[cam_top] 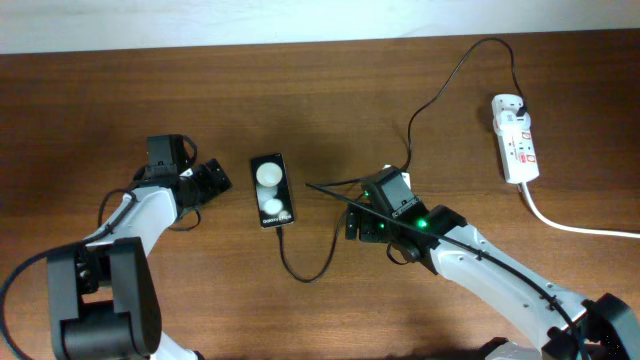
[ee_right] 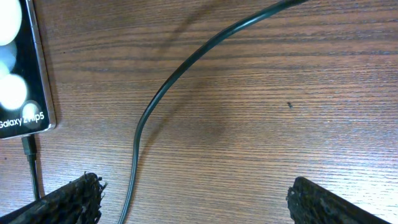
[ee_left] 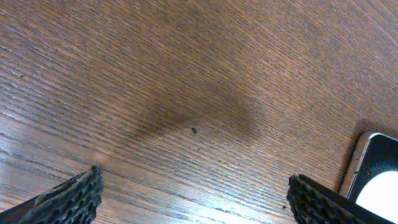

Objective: Plug charger to phone and switch on socket
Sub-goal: 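Move the right gripper toward the white power strip, then position the right gripper over the power strip's switch end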

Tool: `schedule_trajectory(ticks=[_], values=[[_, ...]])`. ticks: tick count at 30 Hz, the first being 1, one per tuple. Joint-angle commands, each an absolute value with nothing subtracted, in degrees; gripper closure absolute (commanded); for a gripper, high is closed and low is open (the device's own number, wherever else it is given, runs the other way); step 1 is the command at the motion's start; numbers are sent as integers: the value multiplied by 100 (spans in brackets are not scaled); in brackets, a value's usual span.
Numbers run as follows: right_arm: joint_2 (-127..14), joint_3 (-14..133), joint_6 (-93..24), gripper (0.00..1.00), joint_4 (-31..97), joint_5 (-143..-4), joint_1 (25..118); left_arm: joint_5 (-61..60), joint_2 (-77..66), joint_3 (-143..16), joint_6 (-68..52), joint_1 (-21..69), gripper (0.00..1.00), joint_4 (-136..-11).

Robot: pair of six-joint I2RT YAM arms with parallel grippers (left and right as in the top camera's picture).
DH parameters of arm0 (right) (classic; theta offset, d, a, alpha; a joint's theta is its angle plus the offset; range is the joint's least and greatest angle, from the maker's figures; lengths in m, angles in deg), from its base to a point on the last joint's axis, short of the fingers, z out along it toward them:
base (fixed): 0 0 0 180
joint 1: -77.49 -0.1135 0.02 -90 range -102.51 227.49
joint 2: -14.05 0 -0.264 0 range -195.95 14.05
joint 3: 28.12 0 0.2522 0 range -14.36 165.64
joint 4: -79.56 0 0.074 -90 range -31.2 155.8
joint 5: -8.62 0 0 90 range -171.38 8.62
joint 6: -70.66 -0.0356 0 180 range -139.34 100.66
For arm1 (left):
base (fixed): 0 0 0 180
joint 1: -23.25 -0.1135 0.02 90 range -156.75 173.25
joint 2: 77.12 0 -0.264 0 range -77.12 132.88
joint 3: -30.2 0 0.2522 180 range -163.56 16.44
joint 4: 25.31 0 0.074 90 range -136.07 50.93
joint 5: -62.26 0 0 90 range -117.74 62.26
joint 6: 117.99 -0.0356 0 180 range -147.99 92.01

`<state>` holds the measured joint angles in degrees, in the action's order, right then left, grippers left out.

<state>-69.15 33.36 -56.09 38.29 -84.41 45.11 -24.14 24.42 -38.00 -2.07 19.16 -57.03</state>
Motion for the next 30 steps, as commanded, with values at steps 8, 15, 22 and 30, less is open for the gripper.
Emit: schedule_trajectory(ticks=[8,15,22,30], values=[[-6970,3343,-5554,1,3787,-8504,4533,-2414,2442,-3695,-238,1907,1,-5784],[-6817,3734,-5552,1,3173,-8504,4533,-2414,2442,-3695,-238,1907,1,-5784],[-6814,4888,-5552,1,1888,-8502,4717,-2414,2442,-3695,-238,1907,1,-5784],[-6817,6232,-5231,1,301,-8504,6078,-2414,2442,-3695,-238,1907,1,-5784]])
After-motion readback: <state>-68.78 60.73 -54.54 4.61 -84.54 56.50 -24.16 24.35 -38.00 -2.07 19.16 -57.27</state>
